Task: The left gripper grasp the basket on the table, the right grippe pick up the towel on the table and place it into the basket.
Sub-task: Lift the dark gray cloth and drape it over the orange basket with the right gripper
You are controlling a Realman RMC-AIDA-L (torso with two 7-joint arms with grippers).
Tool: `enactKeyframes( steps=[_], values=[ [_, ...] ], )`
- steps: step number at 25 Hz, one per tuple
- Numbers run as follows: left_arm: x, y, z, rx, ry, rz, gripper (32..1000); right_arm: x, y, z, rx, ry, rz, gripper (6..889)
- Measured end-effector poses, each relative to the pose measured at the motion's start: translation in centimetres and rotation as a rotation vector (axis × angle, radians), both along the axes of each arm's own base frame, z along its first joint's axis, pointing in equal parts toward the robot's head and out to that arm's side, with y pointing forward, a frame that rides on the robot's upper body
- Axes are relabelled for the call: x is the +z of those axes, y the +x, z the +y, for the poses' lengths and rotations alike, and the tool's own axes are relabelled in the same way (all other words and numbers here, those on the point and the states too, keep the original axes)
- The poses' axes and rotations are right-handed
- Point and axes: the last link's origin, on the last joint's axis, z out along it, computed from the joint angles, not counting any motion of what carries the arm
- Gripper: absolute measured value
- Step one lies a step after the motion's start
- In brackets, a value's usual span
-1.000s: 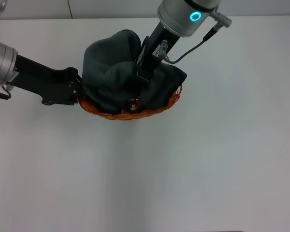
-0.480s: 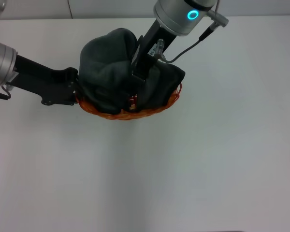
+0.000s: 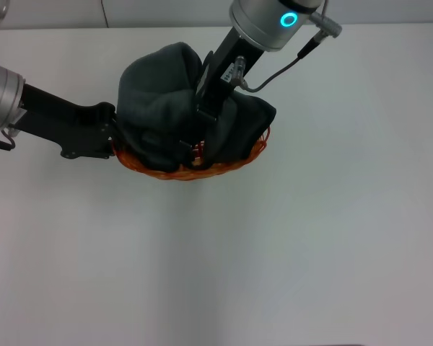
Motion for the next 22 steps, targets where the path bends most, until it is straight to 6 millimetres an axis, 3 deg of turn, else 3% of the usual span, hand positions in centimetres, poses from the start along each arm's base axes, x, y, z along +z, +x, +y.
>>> enactKeyframes(
  steps=[12, 22],
  values=[
    [-0.02, -0.04, -0.03, 0.000, -0.001, 0.001, 112, 0.11, -0.20, -0.03, 0.006, -0.003, 0.001, 872],
    [-0.02, -0.04, -0.03, 0.000, -0.001, 0.001, 112, 0.18, -0.22, -0.07, 0.007, -0.005, -0.005, 865]
  ],
)
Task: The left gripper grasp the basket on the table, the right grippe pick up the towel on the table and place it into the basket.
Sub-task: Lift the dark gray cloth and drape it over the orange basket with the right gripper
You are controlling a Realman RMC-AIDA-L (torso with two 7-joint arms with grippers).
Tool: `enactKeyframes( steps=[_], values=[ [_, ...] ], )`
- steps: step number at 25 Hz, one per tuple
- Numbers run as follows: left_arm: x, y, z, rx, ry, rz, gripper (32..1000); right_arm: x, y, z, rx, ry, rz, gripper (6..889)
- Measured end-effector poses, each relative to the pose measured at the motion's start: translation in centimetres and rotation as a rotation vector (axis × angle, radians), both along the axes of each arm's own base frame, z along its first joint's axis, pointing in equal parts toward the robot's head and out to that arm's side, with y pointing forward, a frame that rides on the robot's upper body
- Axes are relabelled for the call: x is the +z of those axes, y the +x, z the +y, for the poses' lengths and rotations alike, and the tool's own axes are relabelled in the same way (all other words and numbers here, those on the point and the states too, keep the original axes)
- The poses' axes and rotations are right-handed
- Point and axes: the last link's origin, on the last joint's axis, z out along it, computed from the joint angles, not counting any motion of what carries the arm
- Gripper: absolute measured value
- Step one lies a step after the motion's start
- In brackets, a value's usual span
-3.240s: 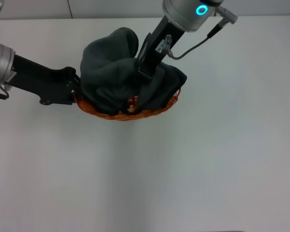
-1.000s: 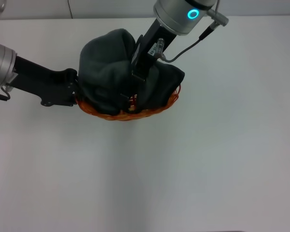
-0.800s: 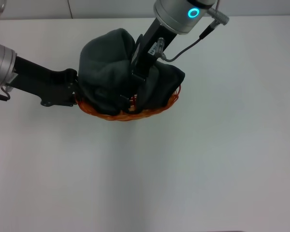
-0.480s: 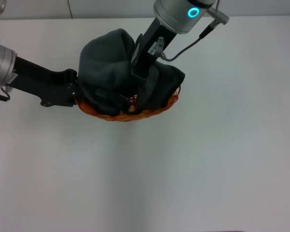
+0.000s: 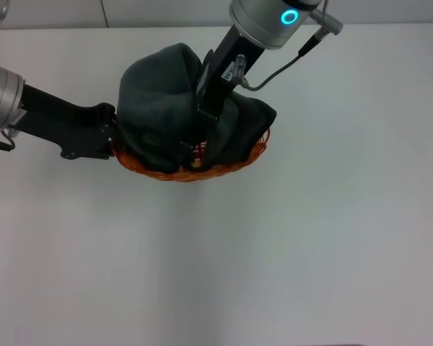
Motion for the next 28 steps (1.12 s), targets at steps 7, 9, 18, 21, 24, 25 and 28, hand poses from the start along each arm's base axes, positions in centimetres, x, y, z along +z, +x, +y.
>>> enactKeyframes(
  steps=[7, 9, 18, 21, 24, 25, 28],
  values=[
    [0.0, 0.0, 0.0, 0.000, 0.000, 0.000, 112, 0.0, 0.0, 0.0, -0.001, 0.001, -0.001, 865],
    [0.0, 0.0, 0.0, 0.001, 0.000, 0.000, 112, 0.0, 0.0, 0.0, -0.001, 0.001, -0.001, 865],
    [0.1, -0.6, -0.2, 0.014, 0.007, 0.002, 112, 1.3, -1.1, -0.1, 0.021, 0.006, 0.011, 865],
    [0.1, -0.6, -0.2, 0.014, 0.006, 0.003, 112, 2.3, -1.5, -0.2, 0.027, 0.018, 0.018, 865],
    [0.1, -0.6, -0.3, 0.016, 0.004, 0.005, 112, 3.4, -1.9, -0.3, 0.035, 0.037, 0.027, 865],
    [0.0, -0.7, -0.3, 0.017, 0.004, 0.005, 112, 3.7, -2.1, -0.3, 0.040, 0.043, 0.030, 865],
    [0.1, -0.7, -0.3, 0.018, 0.004, 0.005, 112, 4.8, -2.5, -0.6, 0.047, 0.049, 0.041, 865]
  ],
)
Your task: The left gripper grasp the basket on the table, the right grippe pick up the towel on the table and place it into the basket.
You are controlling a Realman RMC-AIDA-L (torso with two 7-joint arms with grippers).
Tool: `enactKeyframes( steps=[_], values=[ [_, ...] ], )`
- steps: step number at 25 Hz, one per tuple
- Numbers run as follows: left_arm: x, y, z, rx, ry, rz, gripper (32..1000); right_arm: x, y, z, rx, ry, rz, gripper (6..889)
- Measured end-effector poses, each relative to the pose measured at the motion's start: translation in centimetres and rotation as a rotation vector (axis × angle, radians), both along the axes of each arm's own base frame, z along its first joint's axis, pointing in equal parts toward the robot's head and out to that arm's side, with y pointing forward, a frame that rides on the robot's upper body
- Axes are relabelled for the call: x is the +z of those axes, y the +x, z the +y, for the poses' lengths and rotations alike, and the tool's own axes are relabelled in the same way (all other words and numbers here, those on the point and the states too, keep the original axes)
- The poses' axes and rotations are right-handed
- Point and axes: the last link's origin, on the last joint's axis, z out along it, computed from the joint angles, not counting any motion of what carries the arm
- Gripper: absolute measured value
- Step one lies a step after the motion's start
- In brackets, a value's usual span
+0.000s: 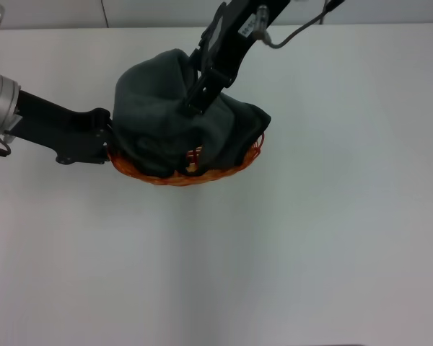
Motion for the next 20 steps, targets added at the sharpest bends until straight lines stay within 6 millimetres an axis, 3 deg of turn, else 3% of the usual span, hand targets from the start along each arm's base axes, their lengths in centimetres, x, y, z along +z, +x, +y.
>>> enactKeyframes(
  steps=[10, 20],
  values=[
    [-0.1, -0.4, -0.2, 0.011, 0.000, 0.003, 112, 2.7, -1.0, -0.8, -0.017, -0.009, 0.049, 865],
    [-0.2, -0.6, -0.3, 0.017, -0.002, 0.002, 112, 3.9, -0.7, -1.1, -0.031, 0.004, 0.035, 865]
  ],
)
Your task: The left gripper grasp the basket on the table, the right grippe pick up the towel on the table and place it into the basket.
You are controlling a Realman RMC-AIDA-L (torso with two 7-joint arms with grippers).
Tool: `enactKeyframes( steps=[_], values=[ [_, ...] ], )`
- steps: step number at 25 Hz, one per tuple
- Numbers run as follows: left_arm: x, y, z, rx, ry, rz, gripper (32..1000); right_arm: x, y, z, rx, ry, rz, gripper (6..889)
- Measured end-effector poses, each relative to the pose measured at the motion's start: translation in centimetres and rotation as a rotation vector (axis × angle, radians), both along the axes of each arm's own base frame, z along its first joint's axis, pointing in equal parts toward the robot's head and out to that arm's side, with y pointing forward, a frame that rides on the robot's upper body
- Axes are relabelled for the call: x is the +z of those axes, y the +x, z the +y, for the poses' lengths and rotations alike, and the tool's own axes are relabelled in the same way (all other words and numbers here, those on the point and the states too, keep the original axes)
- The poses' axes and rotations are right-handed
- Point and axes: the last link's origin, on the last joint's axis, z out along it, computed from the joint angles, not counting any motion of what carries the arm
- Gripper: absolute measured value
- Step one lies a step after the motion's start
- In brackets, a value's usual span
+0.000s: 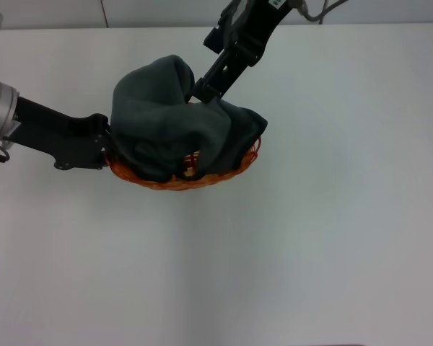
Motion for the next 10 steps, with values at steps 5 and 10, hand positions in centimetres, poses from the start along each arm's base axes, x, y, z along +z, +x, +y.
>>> enactKeyframes(
  steps=[5, 10],
  values=[
    [0.00, -0.08, -0.05, 0.002, 0.000, 0.000, 112, 0.04, 0.18, 0.04, -0.008, 0.005, -0.007, 865],
    [0.00, -0.12, -0.08, 0.003, 0.000, -0.001, 112, 0.05, 0.22, 0.03, -0.009, 0.004, -0.008, 865]
  ],
)
